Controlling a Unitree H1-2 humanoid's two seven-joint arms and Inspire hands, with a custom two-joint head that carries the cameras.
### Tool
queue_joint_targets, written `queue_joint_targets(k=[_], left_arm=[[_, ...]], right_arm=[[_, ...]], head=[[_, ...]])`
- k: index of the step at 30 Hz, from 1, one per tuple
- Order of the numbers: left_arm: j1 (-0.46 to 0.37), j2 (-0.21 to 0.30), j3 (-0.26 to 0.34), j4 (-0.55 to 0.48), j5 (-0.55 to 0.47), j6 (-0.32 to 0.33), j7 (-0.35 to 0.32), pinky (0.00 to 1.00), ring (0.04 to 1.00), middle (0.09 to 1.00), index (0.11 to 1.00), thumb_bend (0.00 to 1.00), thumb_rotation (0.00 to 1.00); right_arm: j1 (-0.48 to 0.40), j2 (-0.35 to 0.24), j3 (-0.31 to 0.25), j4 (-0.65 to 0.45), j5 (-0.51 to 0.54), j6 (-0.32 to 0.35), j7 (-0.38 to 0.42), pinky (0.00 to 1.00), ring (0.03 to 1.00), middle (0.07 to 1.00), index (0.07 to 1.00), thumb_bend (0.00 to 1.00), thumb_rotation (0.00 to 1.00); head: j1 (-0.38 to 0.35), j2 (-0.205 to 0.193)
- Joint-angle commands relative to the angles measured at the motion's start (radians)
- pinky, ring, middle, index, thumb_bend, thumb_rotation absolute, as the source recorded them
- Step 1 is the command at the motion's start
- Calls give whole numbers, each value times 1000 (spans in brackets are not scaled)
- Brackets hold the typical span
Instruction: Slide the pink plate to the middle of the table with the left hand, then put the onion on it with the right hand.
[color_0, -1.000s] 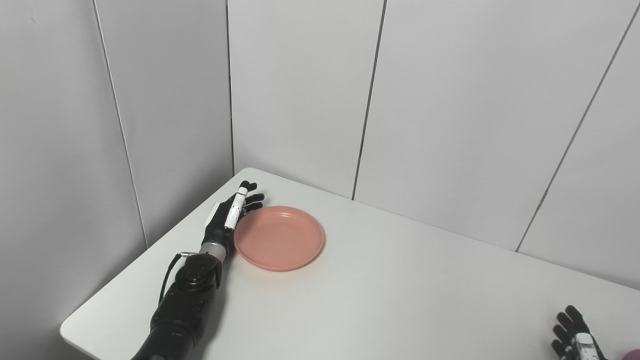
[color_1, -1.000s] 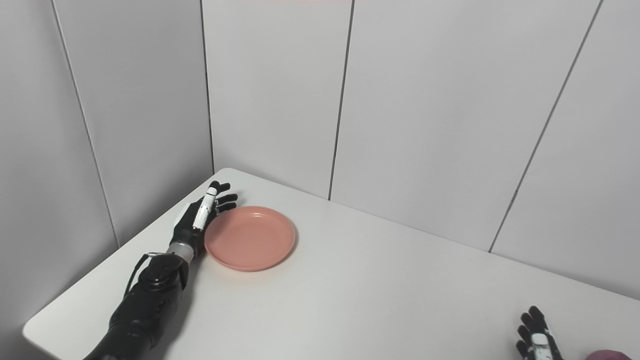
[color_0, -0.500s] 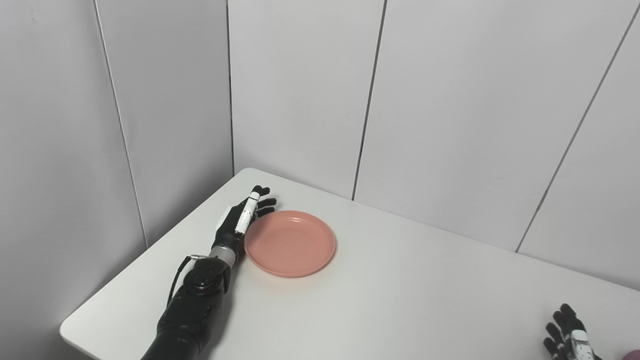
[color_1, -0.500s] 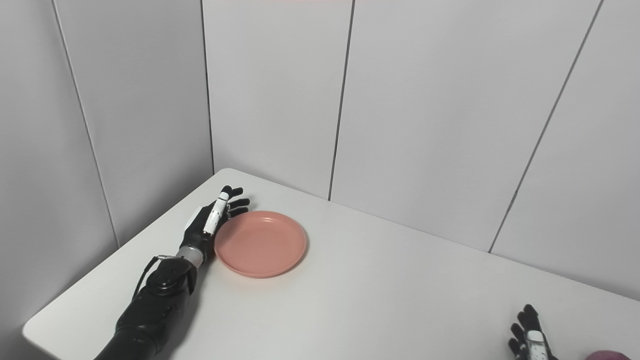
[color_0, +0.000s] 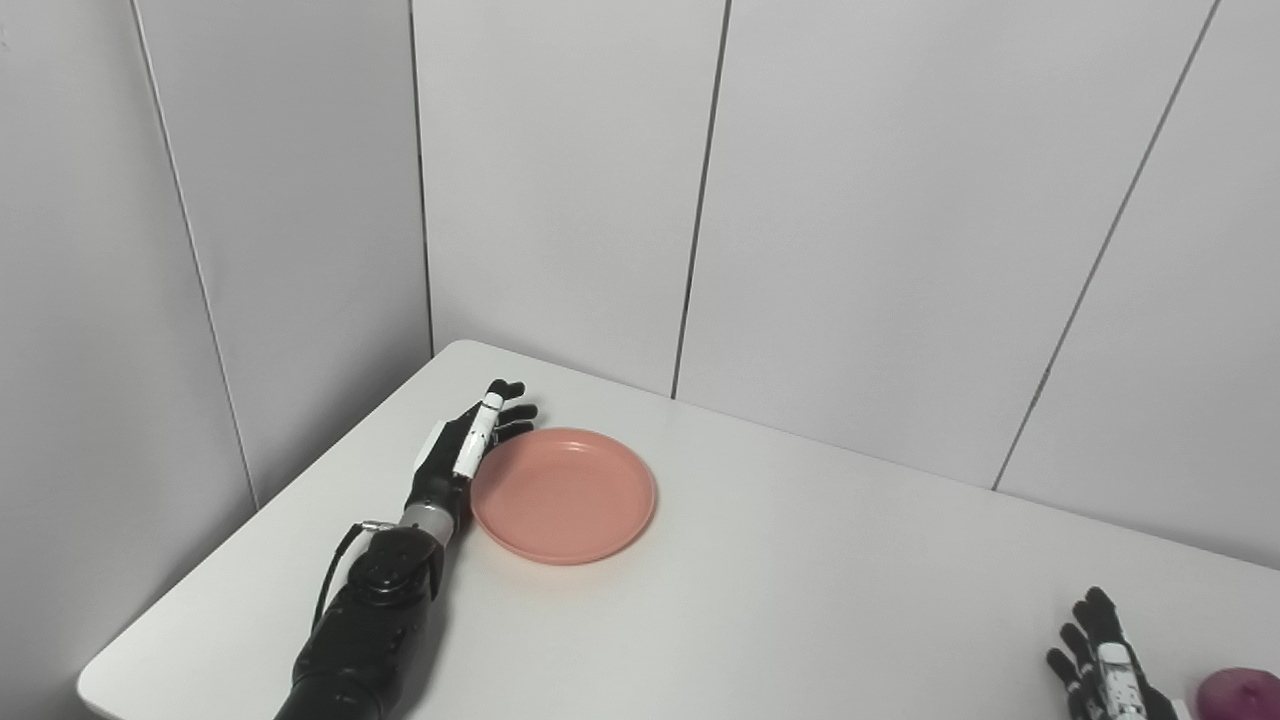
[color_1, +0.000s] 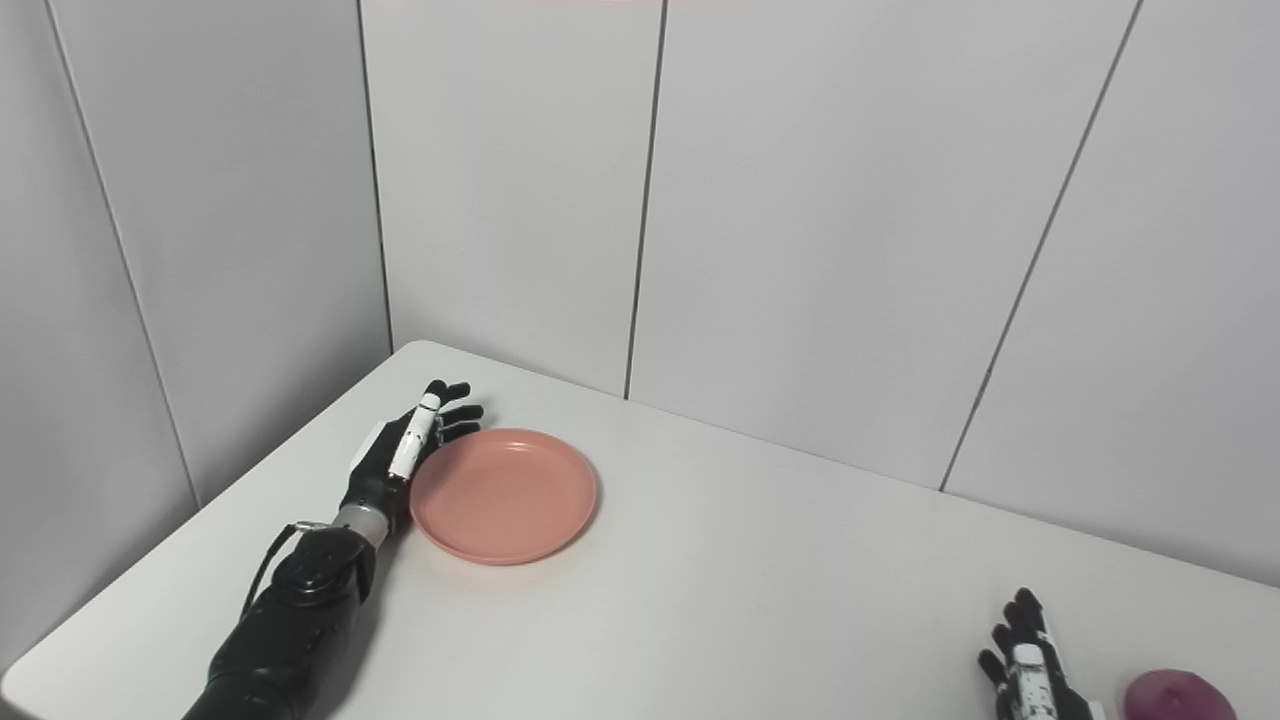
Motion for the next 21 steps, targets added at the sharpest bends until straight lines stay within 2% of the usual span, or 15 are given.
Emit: queue_joint_targets(k=[1,6,12,17,21], left_arm=[[-47,-35,-33,-22,10,17,-43,791,797,790,820,597,1000],[-48,-65,-51,-41,4,35,-46,780,794,792,825,585,1000],[-46,-100,-61,-59,3,68,-39,783,794,790,822,576,1000],[-50,-124,-70,-75,2,81,-43,797,804,799,835,579,1000],[-57,-140,-76,-72,2,85,-48,813,815,808,845,577,1000]], right_arm=[[-40,1,0,8,3,-23,5,1000,1000,997,1000,428,861],[-48,11,3,13,1,-6,0,1000,1000,995,1000,505,844],[-40,19,9,-17,-8,3,-6,1000,1000,992,1000,507,839],[-40,30,18,-34,-19,10,-17,1000,1000,988,1000,495,827],[-45,39,26,-43,-32,21,-27,1000,1000,988,1000,501,826]], head=[[-19,9],[-63,31],[-113,56],[-194,79],[-242,82]])
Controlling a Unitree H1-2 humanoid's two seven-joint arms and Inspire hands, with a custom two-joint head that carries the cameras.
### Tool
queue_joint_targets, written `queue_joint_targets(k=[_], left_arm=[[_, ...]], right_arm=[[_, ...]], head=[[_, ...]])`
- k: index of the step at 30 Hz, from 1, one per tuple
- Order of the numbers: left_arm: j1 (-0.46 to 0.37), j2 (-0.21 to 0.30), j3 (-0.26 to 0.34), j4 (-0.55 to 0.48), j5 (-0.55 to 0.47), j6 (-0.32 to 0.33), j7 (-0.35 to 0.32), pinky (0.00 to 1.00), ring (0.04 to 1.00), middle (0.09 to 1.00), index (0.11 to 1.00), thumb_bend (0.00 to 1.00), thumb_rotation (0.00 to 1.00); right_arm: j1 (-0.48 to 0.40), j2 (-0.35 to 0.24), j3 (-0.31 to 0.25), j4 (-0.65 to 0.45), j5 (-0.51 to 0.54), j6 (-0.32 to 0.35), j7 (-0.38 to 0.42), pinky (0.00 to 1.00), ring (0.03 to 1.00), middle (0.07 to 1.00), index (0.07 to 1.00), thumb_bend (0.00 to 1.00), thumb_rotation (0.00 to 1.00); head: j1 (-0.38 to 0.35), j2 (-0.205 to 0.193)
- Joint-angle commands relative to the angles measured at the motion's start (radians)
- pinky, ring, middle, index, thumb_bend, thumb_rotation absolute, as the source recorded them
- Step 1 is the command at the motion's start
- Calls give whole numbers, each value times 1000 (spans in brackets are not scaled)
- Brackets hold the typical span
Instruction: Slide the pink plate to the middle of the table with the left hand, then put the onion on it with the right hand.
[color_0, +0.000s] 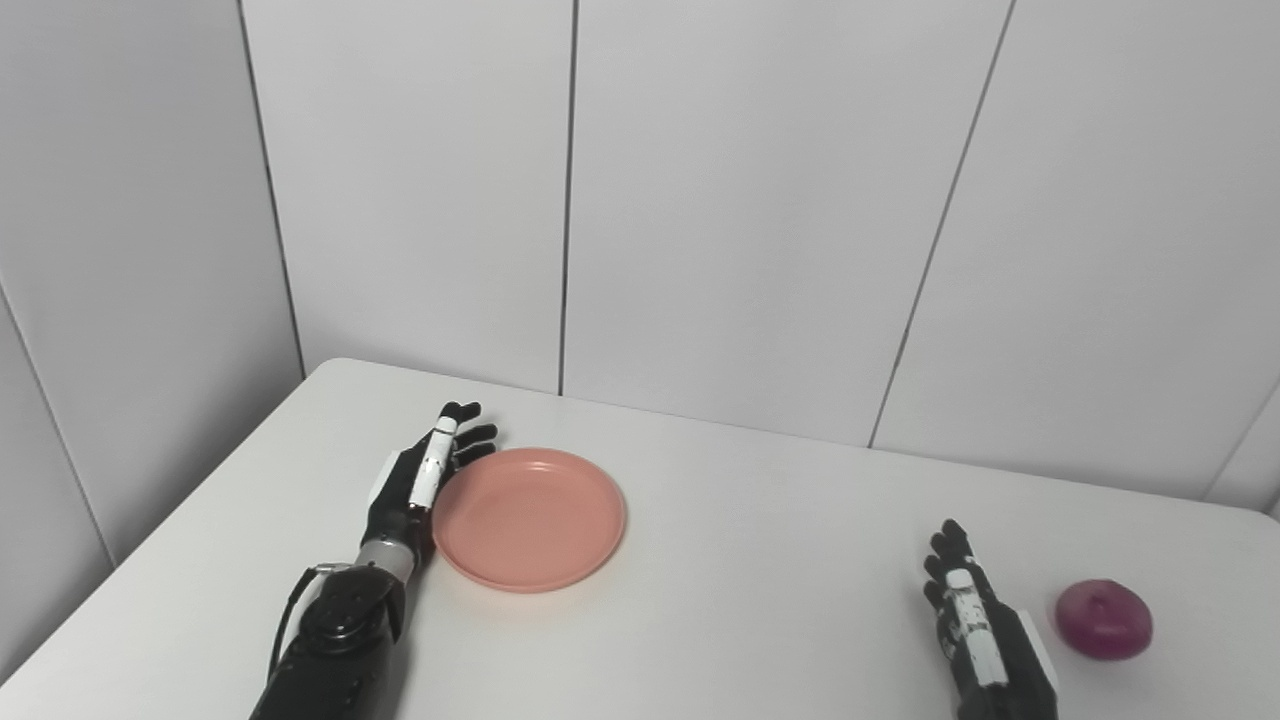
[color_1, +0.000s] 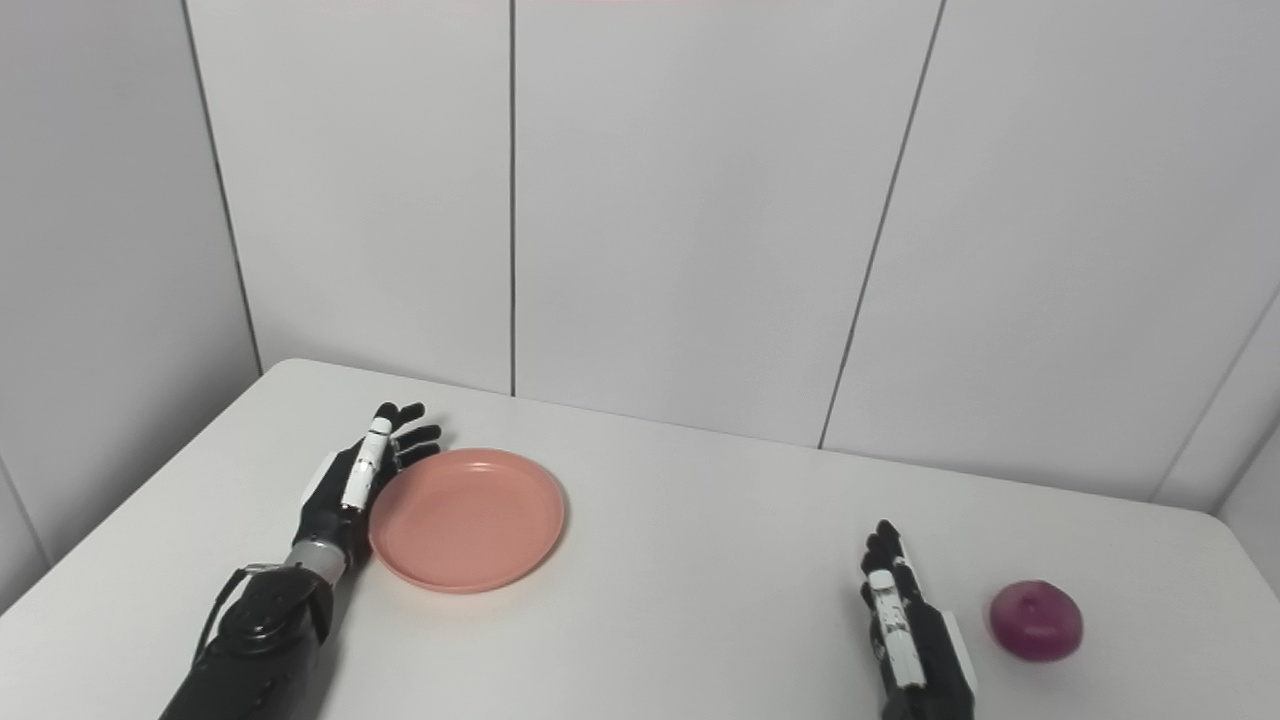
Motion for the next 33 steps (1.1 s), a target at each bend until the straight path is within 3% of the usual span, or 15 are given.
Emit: queue_joint_targets(k=[1,9,17,26,33], left_arm=[[-48,-40,-29,-8,2,24,-46,813,815,806,844,576,1000],[-48,-72,-52,16,1,22,-58,817,821,810,843,573,1000],[-47,-118,-70,47,-6,1,-86,811,814,807,831,585,1000],[-7,-180,-114,-83,16,97,-60,806,813,806,833,574,1000],[20,-238,-131,-143,50,130,-37,797,802,812,836,558,1000]], right_arm=[[-35,12,13,-35,-10,18,-3,1000,1000,989,1000,505,827],[-34,33,41,-59,-61,20,-31,1000,1000,992,1000,506,842],[-34,66,39,-89,-60,83,-56,1000,1000,994,1000,500,843],[-34,71,37,-84,-66,82,-69,1000,995,975,983,514,776],[-29,49,33,-78,-48,68,-41,1000,1000,987,998,501,807]], head=[[0,1],[-136,0],[-169,1],[-148,-4],[-66,-14]])
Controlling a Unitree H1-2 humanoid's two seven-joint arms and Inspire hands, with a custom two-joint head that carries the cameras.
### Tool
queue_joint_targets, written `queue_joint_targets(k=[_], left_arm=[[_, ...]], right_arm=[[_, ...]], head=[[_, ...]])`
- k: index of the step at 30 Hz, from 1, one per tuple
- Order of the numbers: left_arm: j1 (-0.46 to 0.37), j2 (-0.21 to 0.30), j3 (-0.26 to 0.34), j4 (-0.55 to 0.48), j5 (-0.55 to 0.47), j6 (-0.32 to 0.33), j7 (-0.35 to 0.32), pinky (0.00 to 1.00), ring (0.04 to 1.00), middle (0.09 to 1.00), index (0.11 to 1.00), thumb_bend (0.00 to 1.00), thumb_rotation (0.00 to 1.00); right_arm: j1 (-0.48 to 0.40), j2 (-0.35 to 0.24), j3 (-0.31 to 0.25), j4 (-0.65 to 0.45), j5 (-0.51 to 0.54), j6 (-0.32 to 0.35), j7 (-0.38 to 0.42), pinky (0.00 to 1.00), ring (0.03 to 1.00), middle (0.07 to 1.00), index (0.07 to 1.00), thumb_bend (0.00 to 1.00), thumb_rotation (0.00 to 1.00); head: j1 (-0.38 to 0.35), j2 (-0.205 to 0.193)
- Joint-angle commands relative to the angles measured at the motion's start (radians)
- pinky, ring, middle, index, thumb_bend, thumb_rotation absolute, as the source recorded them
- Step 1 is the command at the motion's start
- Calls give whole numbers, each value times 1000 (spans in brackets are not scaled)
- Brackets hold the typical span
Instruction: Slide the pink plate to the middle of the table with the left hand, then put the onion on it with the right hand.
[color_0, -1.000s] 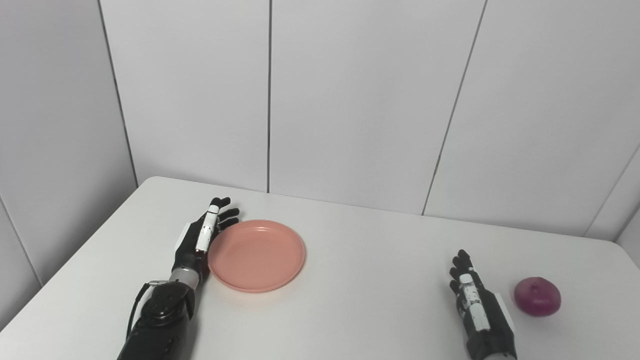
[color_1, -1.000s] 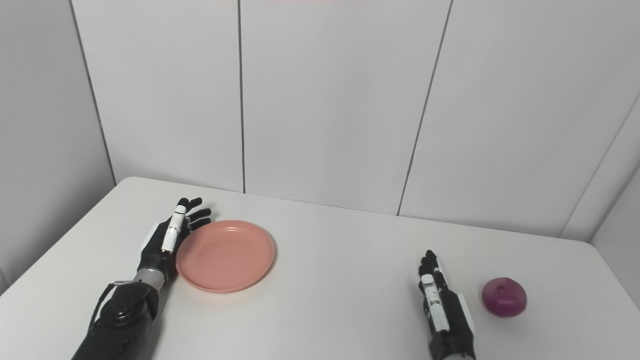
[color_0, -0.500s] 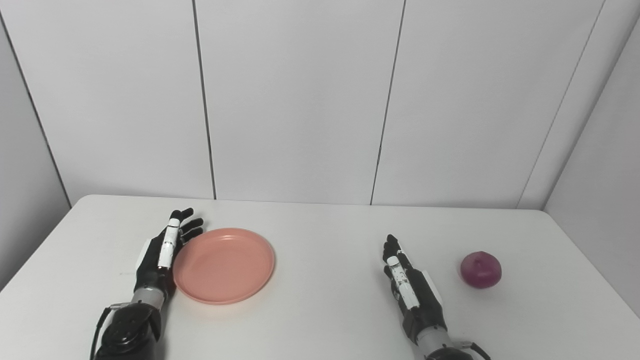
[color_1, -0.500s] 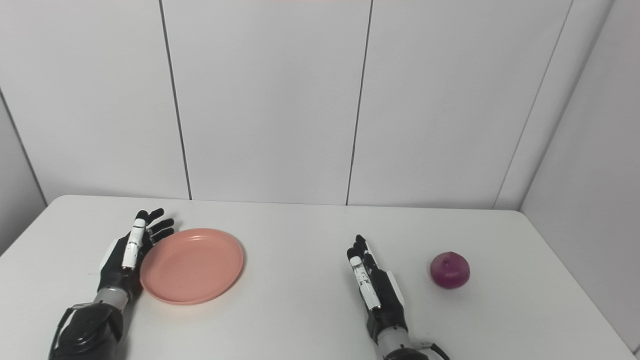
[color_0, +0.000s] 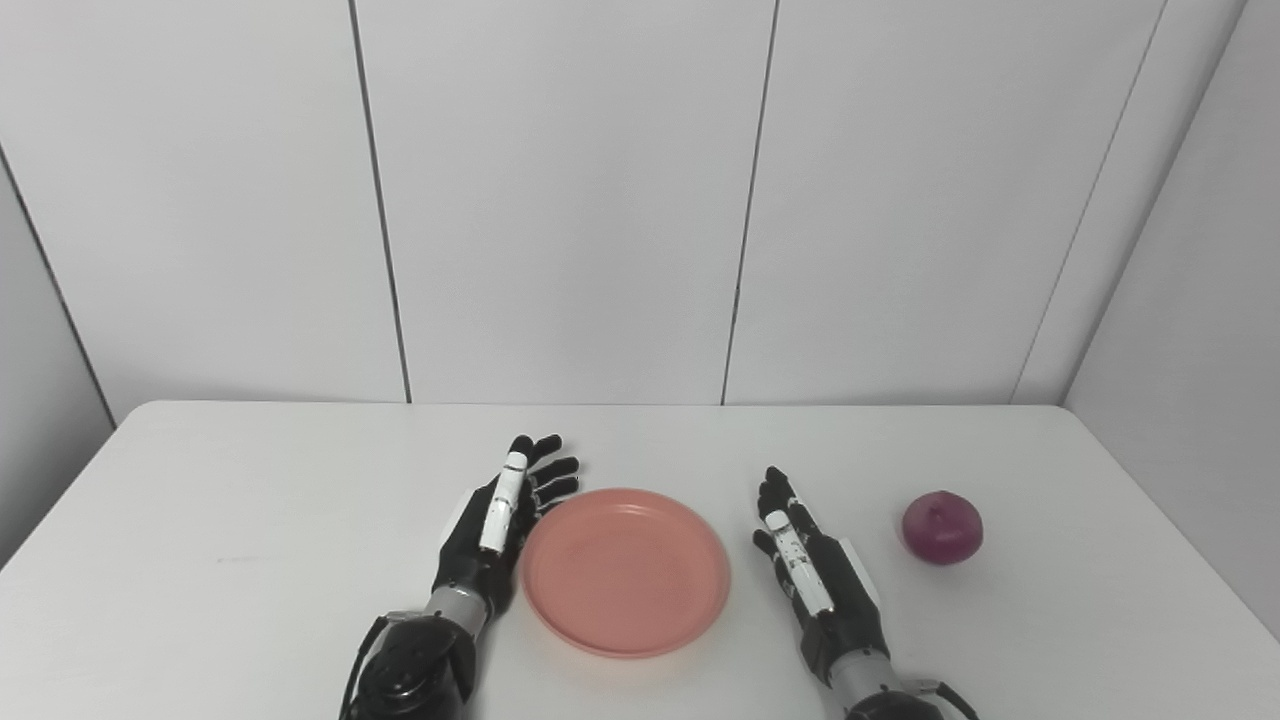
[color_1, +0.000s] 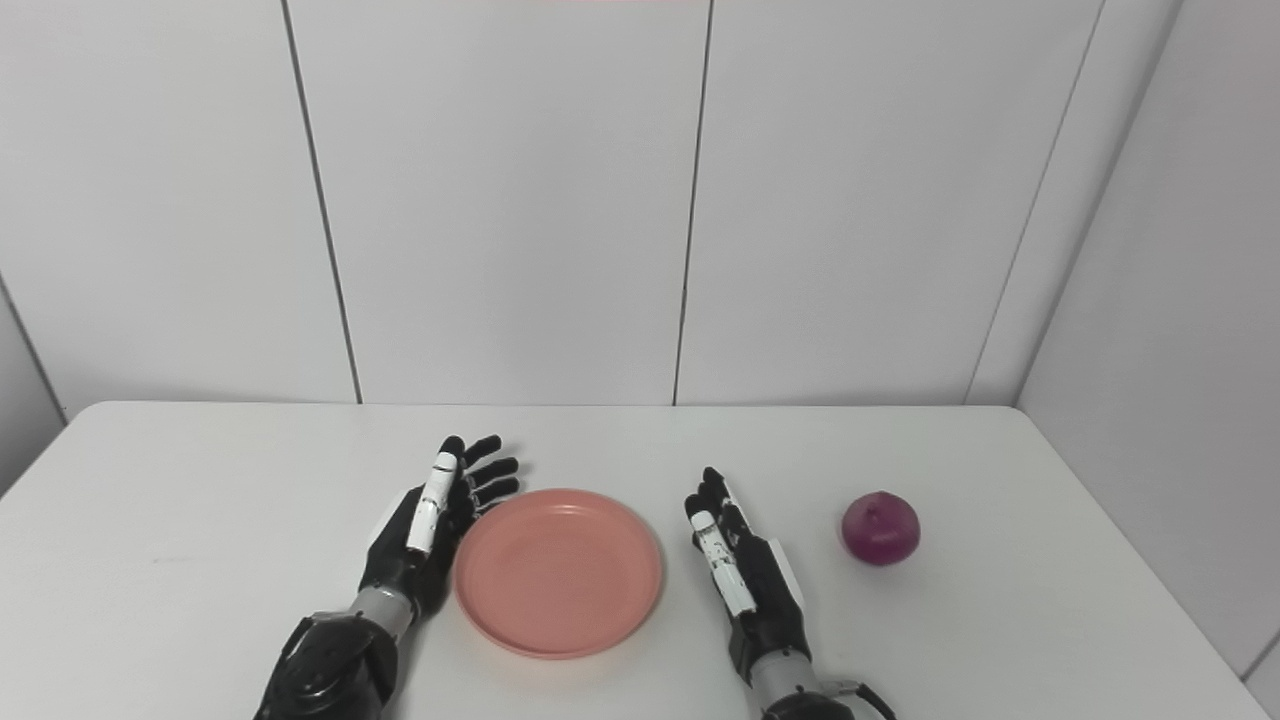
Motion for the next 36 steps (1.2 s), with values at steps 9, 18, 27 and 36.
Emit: queue_joint_targets(k=[9,18,27,36], left_arm=[[-15,-41,-18,29,55,-19,38,855,838,818,845,587,1000],[-16,-38,-1,21,62,-5,52,834,829,807,836,589,1000],[-13,-19,3,23,69,-12,42,817,816,802,835,578,1000],[3,-5,7,0,64,-7,25,810,807,809,838,576,1000]], right_arm=[[-31,-43,-10,20,15,-73,43,1000,1000,985,999,542,825],[-28,-35,-12,3,24,-49,38,1000,1000,985,1000,516,812],[-30,-36,-8,18,22,-65,40,1000,1000,988,1000,515,823],[-38,-32,-13,24,30,-56,38,1000,1000,988,1000,535,823]], head=[[58,-5],[55,-1],[46,-2],[45,1]])
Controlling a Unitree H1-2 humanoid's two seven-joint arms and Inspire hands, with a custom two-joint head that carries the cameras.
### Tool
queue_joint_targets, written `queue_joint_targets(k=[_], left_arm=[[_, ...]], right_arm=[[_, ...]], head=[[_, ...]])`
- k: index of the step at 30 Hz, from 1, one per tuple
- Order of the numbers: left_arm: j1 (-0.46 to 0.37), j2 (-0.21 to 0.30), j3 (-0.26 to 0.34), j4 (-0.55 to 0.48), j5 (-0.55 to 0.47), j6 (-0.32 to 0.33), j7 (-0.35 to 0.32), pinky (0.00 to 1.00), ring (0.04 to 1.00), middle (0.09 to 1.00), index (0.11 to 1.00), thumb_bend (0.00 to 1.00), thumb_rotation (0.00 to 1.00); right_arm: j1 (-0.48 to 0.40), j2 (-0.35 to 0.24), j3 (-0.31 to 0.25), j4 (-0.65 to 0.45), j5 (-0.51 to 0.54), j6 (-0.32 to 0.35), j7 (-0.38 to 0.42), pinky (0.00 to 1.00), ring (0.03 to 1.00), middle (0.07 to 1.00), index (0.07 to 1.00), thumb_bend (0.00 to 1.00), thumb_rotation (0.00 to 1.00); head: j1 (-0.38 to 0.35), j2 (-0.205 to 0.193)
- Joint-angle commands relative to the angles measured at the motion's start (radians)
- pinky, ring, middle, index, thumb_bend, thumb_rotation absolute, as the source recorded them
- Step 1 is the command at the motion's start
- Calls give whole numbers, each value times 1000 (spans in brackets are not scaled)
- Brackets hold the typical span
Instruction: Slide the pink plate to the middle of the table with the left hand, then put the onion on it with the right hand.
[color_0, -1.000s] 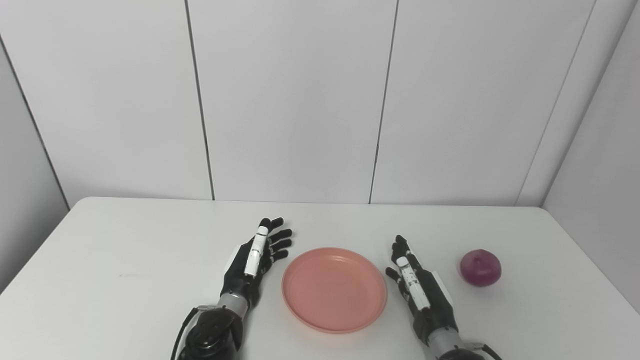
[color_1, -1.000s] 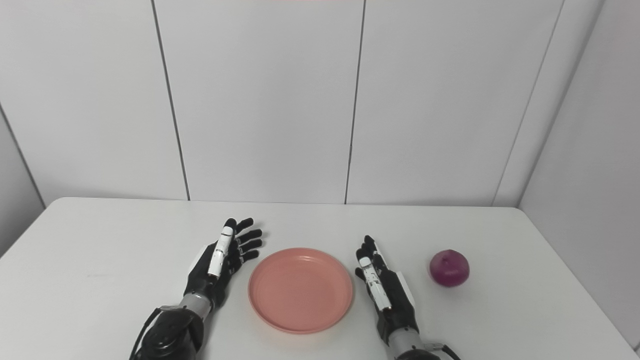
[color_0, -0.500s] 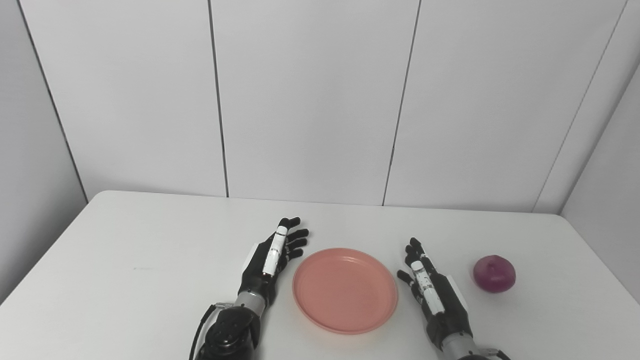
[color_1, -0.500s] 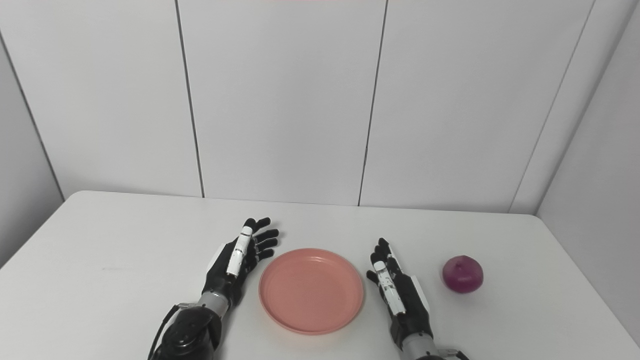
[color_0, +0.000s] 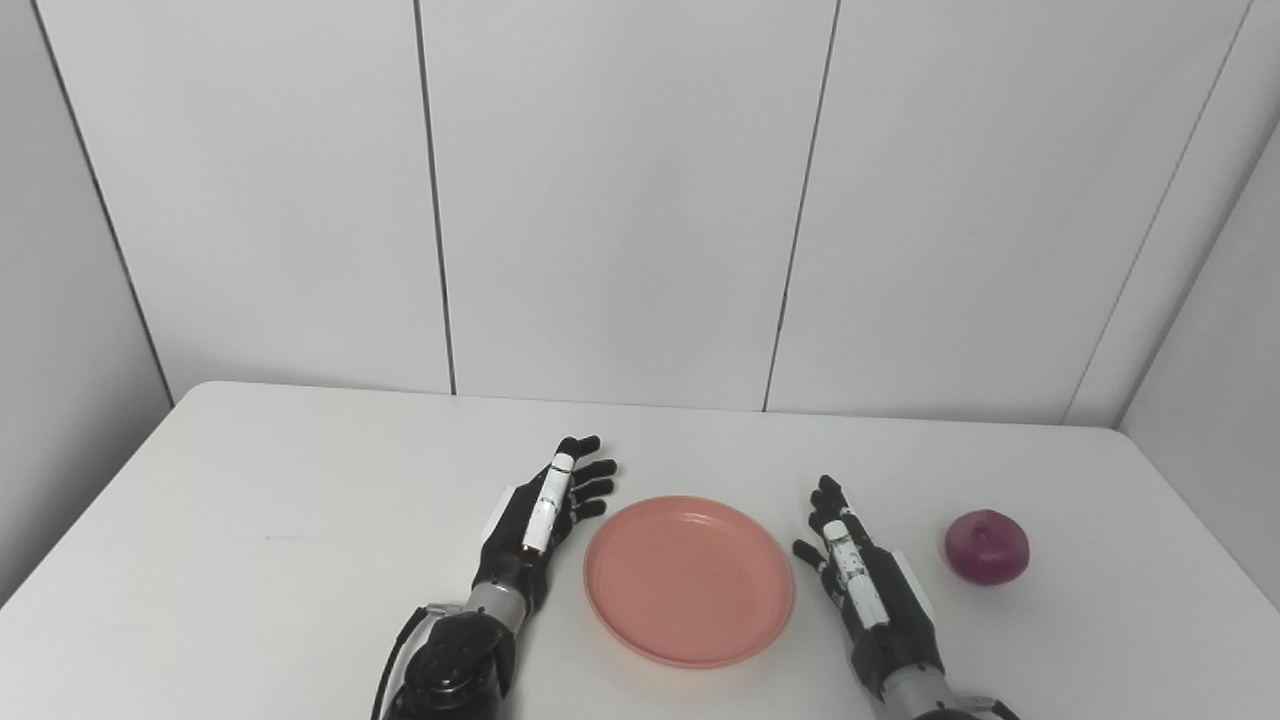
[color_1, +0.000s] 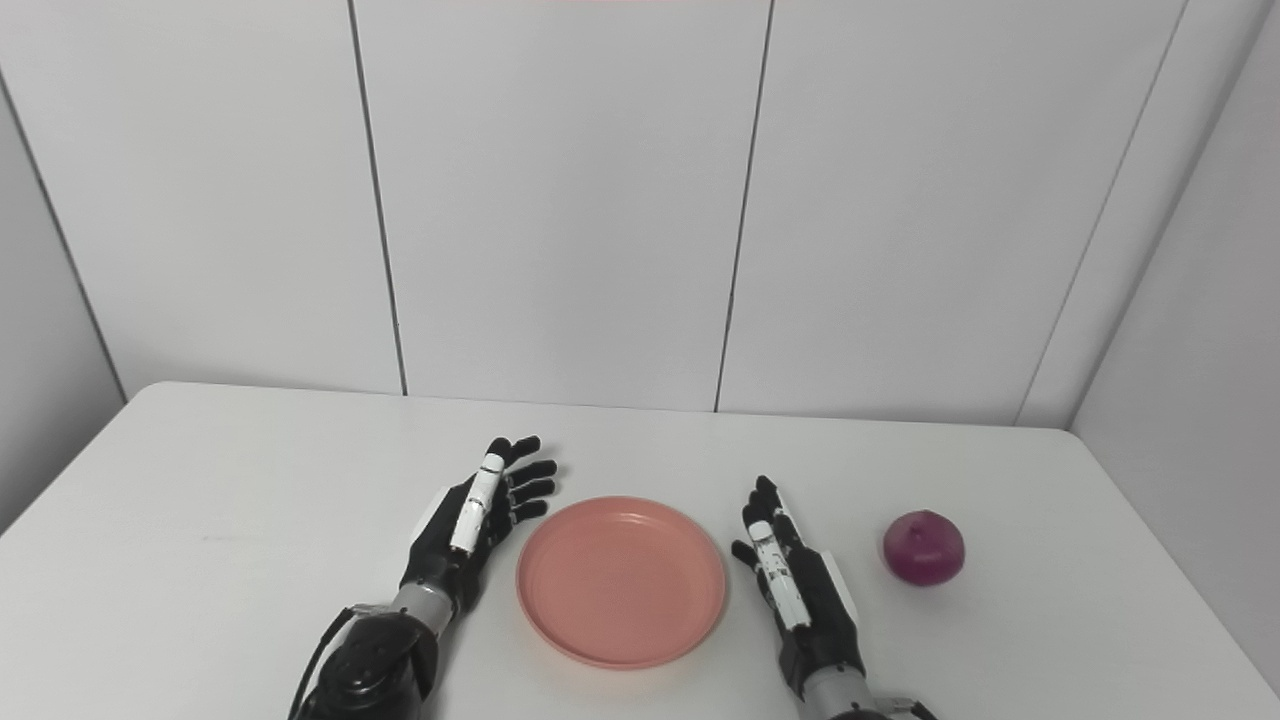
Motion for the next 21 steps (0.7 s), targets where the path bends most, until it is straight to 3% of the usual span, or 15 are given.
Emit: queue_joint_targets(k=[1,14,21], left_arm=[[6,13,7,-16,-4,15,-10,809,805,810,838,576,1000],[109,27,-10,-127,-15,36,-54,910,924,932,953,612,1000],[150,22,-20,-160,-11,38,-63,928,934,947,959,612,1000]], right_arm=[[-36,3,-5,-8,1,-23,-1,1000,1000,988,1000,536,824],[-47,3,0,-16,-13,-31,-1,1000,1000,995,1000,490,846],[-58,7,-6,-40,-15,-10,-13,1000,1000,998,1000,525,848]], head=[[-1,3],[-6,27],[-19,54]])
